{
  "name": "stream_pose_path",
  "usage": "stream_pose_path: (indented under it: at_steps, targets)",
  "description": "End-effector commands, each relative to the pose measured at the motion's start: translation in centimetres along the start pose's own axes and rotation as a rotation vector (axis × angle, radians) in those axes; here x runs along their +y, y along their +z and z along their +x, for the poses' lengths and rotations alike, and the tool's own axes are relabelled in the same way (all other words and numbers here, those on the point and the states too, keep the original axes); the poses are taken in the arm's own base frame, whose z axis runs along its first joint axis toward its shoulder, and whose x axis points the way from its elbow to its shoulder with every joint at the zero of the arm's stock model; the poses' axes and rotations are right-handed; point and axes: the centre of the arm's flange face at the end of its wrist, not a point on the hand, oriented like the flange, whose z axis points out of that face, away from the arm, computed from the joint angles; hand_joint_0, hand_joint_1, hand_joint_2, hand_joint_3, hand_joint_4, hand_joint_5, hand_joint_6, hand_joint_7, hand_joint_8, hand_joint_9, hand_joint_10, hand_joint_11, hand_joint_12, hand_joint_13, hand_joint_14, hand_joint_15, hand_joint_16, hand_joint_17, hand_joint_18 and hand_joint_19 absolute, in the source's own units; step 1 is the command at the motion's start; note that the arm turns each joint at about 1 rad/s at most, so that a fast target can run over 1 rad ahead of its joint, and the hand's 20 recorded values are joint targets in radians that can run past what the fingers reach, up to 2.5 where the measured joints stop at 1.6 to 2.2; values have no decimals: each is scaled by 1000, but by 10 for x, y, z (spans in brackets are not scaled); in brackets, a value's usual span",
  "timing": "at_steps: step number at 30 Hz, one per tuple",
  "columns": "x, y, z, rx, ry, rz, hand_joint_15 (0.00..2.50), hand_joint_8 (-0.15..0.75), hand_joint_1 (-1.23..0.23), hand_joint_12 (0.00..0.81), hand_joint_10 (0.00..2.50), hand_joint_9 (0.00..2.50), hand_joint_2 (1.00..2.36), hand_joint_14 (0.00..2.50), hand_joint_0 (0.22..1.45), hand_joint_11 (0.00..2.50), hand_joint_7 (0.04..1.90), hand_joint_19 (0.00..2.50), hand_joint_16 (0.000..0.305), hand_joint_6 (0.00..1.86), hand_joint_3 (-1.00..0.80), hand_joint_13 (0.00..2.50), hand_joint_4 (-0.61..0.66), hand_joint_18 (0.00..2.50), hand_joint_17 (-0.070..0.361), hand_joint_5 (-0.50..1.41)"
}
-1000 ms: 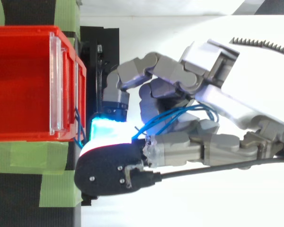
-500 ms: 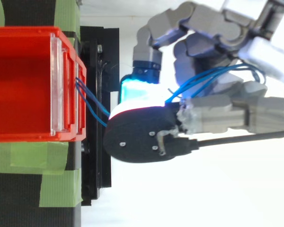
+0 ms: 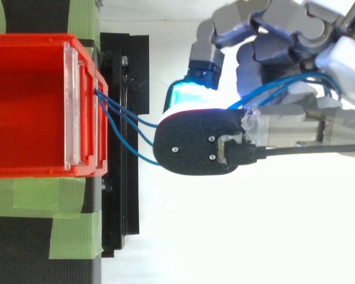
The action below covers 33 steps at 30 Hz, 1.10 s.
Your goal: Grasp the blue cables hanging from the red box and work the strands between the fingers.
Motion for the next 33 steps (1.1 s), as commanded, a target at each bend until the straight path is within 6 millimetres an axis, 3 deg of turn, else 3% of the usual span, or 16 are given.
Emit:
stream_pose_path:
  at_steps: [1,13,22,33]
  targets:
    - [-7,4,15,-10,204,-91,1322,376,-665,418,2500,674,1013,2500,871,2465,1080,1281,45,1203,-204,998,169,1373,102,122]
    - [-5,2,17,-46,259,-100,1322,376,-664,418,2500,674,1013,2500,869,2465,1091,1281,45,1198,-199,998,169,1373,102,122]
    - [1,4,19,-36,456,-125,1322,376,-664,418,2500,674,1013,2500,870,2465,1098,1281,45,1197,-202,998,177,1373,102,119]
    - [57,-4,22,-45,515,-118,1322,376,-664,418,2500,674,1013,2500,871,2465,1090,1281,45,1198,-209,998,171,1373,102,120]
